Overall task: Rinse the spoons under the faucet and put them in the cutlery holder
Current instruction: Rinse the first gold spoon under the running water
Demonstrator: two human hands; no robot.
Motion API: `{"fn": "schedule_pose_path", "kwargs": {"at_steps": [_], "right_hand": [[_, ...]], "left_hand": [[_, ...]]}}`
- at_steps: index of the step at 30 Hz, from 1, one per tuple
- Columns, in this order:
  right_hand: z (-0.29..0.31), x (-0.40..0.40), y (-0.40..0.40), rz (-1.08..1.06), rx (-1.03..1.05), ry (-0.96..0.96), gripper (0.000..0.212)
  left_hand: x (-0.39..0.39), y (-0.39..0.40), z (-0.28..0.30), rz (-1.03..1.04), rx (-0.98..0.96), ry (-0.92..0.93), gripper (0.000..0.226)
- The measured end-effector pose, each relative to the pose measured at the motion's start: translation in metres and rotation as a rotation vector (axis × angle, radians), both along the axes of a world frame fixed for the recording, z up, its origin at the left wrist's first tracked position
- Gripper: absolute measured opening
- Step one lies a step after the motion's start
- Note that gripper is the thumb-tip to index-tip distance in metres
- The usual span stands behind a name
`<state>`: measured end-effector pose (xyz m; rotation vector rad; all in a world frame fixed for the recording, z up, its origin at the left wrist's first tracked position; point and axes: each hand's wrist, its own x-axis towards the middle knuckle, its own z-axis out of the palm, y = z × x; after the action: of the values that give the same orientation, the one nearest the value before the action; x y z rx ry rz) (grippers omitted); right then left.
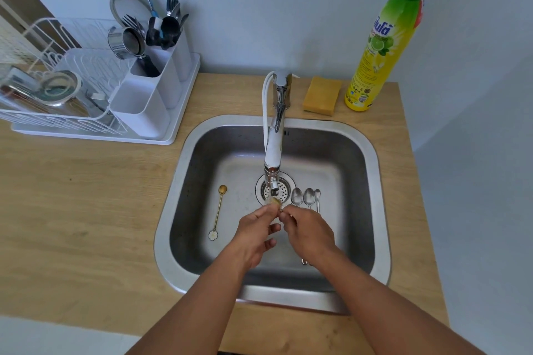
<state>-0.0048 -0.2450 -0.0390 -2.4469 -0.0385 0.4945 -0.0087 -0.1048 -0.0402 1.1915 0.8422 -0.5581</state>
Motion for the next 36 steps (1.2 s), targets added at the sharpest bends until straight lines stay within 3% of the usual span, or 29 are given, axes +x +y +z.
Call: {"fn": "schedule_pose_path", "kwargs": {"at_steps": [6,14,22,27,36], "right_hand": [[0.001,0.002,-0.008,0.000,0.362,0.175,0.024],[-0.004,0.003,0.002,-0.064,0.298,0.110,0.026],[-0.007,0.006,0.002,-0.088,0.285,0.109,0.022],[-0.008,0.003,0.005,-0.145,0.410,0.150,0.025],[-0.001,-0.002,0.018,-0.235,0.563,0.276,0.025]], "left_hand": [[0.001,0.003,-0.001,0.007,0.089,-0.154,0.029],[0.016,-0.004,0.012,0.086,0.213,-0.095,0.030],[0.015,0.000,0.011,0.110,-0.081,0.056,0.032],[0.005,0.002,0.005,0.056,-0.186,0.023,0.032],[0.029,-0.003,0.007,0.154,0.145,-0.060,0.029]]}}
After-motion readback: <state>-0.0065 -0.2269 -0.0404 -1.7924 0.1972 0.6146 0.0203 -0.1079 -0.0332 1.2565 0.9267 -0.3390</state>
